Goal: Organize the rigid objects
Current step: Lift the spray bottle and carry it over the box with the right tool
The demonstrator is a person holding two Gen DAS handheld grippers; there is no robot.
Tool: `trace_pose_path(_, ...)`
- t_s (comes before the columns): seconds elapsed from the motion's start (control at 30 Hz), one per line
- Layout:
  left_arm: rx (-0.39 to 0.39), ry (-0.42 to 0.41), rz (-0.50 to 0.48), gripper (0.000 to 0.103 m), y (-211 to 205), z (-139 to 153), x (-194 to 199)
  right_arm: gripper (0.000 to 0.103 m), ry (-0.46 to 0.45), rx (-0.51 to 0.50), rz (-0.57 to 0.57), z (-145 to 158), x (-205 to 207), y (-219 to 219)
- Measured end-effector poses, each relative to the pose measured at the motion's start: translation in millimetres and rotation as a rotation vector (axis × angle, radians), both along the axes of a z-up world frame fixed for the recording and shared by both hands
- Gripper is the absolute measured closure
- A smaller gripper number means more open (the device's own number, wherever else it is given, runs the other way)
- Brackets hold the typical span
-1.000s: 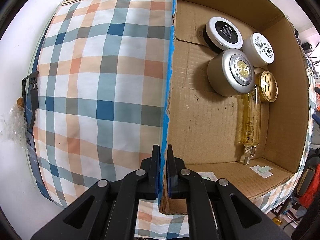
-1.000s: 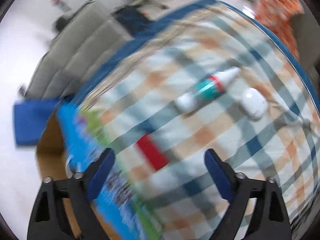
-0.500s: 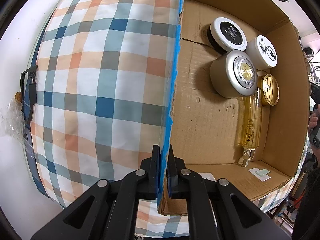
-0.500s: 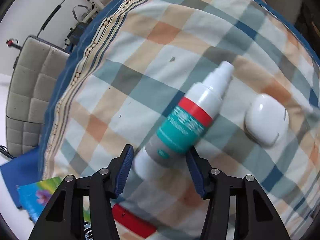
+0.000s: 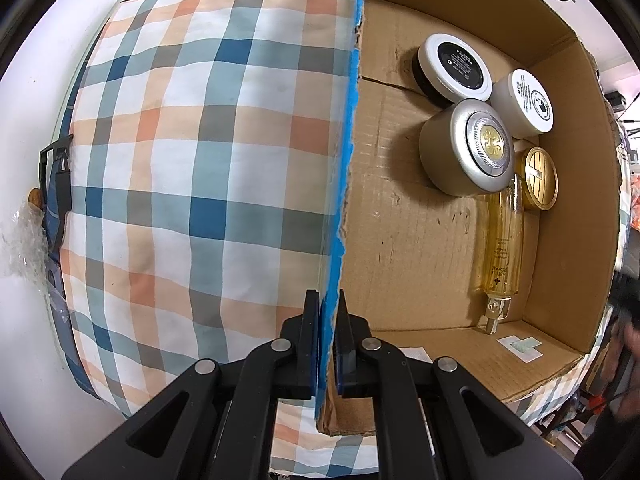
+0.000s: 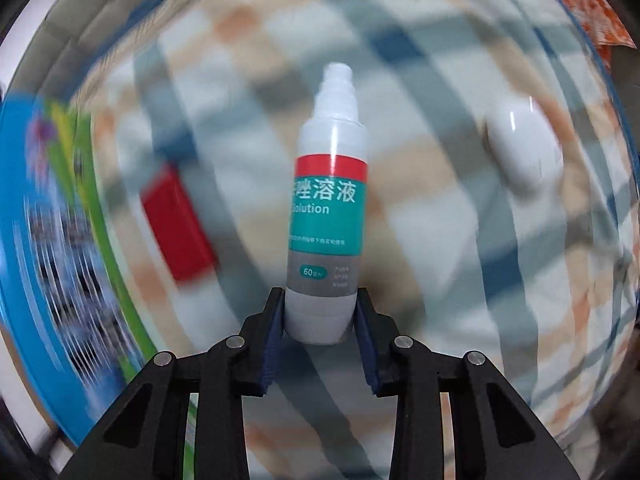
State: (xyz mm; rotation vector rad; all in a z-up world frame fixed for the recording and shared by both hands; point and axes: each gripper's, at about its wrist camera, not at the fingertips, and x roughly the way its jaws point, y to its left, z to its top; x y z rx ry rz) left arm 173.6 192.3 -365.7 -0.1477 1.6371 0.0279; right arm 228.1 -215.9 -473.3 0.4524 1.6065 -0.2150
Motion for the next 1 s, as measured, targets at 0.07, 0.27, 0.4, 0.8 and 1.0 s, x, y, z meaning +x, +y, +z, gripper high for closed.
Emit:
trace_pose_path(0.07,-0.002,-0.002,0.001,0.099,0.1,-0.3,-0.3,0.064,0.039,-0.005,0.055,-3.7,-14.6,5.4)
trace_pose_path(0.27,0.001,0.0,-0.003,0.099,-0.5,1.2,-0.1,0.032,-0.077,-0.04,-0.026,17.1,-16.8,-4.6)
trace_pose_path(0.4,0.004,-0.002,-0.008,0.099,-2.3,2.3,0.4,0.035,-0.063,-0.066,-0.056,5.9,10.4,-8.6)
trace_pose_path(0.8,0.001,-0.001,-0.017,0.099,-4.3,3.7,2.2,0.068,-0.08,-0.125,-0.006,19.4,22.0,34.5)
trace_pose_path(1.0,-0.003,-0.001,-0.019,0.099,-3.1,3.8,3.0,0.068,-0.231,-0.02,0.039,89.7,2.3,64.1)
